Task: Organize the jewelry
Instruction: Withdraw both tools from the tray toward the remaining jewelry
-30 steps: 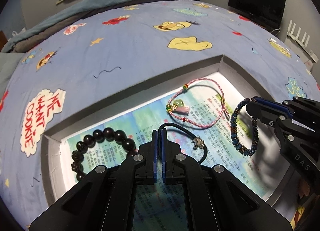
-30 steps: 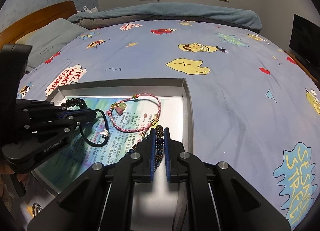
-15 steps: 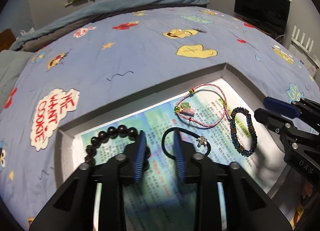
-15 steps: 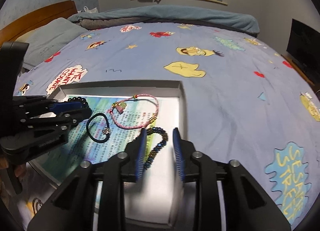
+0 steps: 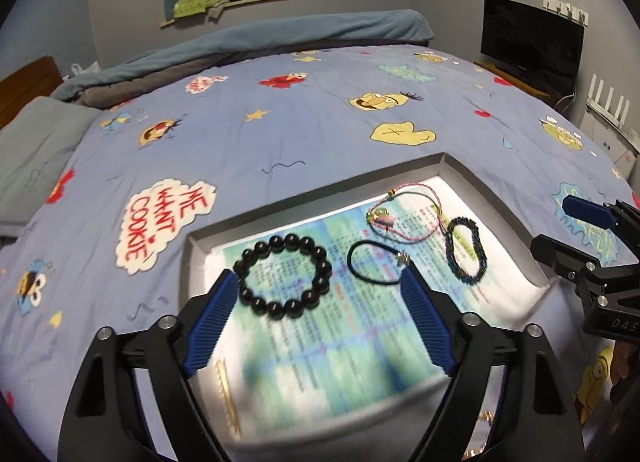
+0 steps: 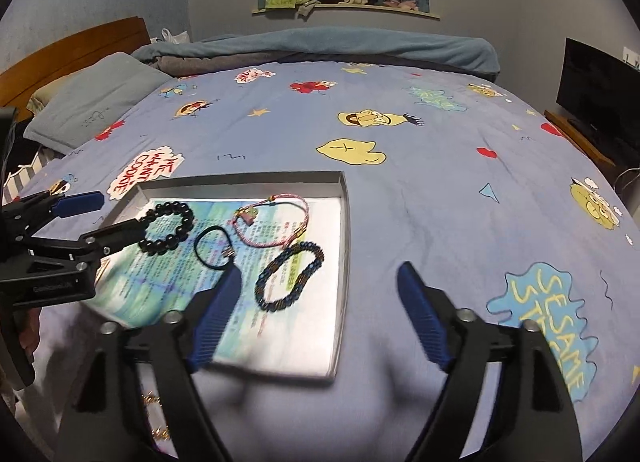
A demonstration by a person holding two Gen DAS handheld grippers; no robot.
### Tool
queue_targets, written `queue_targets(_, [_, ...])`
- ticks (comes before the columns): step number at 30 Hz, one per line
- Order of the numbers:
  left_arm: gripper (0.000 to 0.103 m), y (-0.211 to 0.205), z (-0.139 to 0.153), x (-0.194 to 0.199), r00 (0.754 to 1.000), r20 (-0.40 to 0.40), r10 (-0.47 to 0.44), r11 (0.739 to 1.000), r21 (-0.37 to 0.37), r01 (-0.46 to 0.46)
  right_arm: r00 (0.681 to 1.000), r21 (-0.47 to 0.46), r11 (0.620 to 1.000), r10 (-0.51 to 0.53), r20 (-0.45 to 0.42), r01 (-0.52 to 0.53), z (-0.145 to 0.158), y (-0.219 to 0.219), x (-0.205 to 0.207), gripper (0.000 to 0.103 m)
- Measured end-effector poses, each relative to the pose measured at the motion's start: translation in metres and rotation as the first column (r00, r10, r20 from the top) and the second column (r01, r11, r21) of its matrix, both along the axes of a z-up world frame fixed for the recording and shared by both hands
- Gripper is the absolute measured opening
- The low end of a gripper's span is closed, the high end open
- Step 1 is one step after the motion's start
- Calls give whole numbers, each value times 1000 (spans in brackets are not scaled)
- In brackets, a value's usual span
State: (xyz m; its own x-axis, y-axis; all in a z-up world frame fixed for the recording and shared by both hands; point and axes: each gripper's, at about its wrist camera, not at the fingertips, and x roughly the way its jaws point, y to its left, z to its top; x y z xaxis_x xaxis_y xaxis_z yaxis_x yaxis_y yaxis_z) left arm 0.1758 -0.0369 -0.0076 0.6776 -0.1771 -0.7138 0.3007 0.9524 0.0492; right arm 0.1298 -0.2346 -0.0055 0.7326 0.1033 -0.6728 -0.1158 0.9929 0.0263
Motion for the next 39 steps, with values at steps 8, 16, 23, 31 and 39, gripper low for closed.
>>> queue_targets(8, [90,10,12,-33,999,27,19,1000,0,-19,999,29,999,12,52,-13,25,4,-31,97])
queue_targets(16, [91,29,22,-61,998,33,47,998,-36,-45,996,5,1000,28,82,-28,45,9,-57,97])
queue_targets(23, [92,46,23,-91,996,50,77,997,-26,-76,995,-12,999,32,93,-31,44,11,-82,97])
queue_targets(31, [92,56,11,-125,995,60,77,997,-3,-77,997,-14,999,36,70,-35,34,11,-103,97])
queue_targets(39, [92,60,-10,-146,996,27,86,996,-18,-85,999,-61,998,21,49,-18,20,20,-115,97])
